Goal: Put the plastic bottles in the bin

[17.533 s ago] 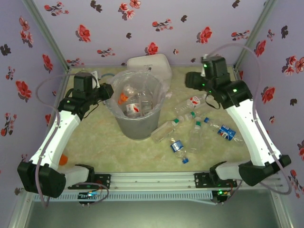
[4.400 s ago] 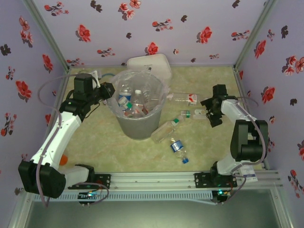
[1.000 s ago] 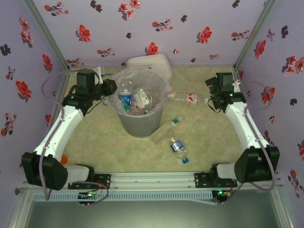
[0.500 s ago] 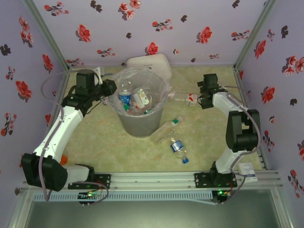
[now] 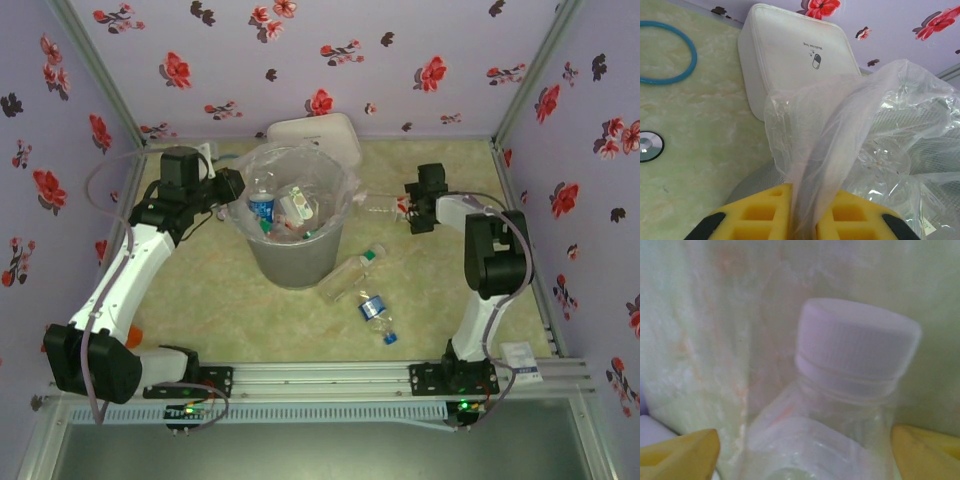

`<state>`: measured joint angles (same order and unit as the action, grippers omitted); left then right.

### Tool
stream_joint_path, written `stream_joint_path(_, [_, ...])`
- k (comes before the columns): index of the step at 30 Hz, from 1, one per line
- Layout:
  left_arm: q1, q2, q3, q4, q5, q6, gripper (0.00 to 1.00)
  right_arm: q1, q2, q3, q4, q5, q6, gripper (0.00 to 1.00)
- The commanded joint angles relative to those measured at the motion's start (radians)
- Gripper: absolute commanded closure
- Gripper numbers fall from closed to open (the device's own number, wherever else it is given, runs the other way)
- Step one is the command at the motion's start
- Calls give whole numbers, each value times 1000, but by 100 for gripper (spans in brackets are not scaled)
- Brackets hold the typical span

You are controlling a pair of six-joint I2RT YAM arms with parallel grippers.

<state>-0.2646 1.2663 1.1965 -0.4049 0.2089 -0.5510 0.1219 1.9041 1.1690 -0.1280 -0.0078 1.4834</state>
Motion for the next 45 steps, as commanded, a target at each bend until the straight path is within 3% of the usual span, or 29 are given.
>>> stream_joint_path(1, [-1, 2, 6, -106, -58, -1, 85, -8, 25, 11, 46, -37, 20, 21])
stream_joint_path(4, [0, 4, 14, -107, -58, -1, 85, -20, -6, 4, 34, -25, -7, 39])
stream_joint_path(8, [-1, 3, 11, -106, -60, -6, 85, -54, -50, -9, -3, -50, -55, 51])
stream_joint_path(16, [1, -5, 6, -108, -63, 9, 85, -131, -251, 33, -160, -51, -257, 62])
stream_joint_path(22, [7, -9, 8, -114, -63, 21, 84, -140, -417, 180, -252, -77, -551, 63])
stream_joint_path(28, [11, 6, -6, -78, -56, 16, 84, -38, -552, 371, -269, -125, -861, 63])
stream_joint_path(34, [10, 32, -10, -57, -37, 11, 84, 176, -572, 462, -161, -172, -1007, 64])
stream_joint_path(38, [11, 28, -14, -55, -36, 7, 84, 333, -489, 556, -179, -125, -1140, 63])
stream_joint_path(45, [10, 22, -14, -54, -36, -3, 84, 534, -261, 743, -411, -8, -1406, 62])
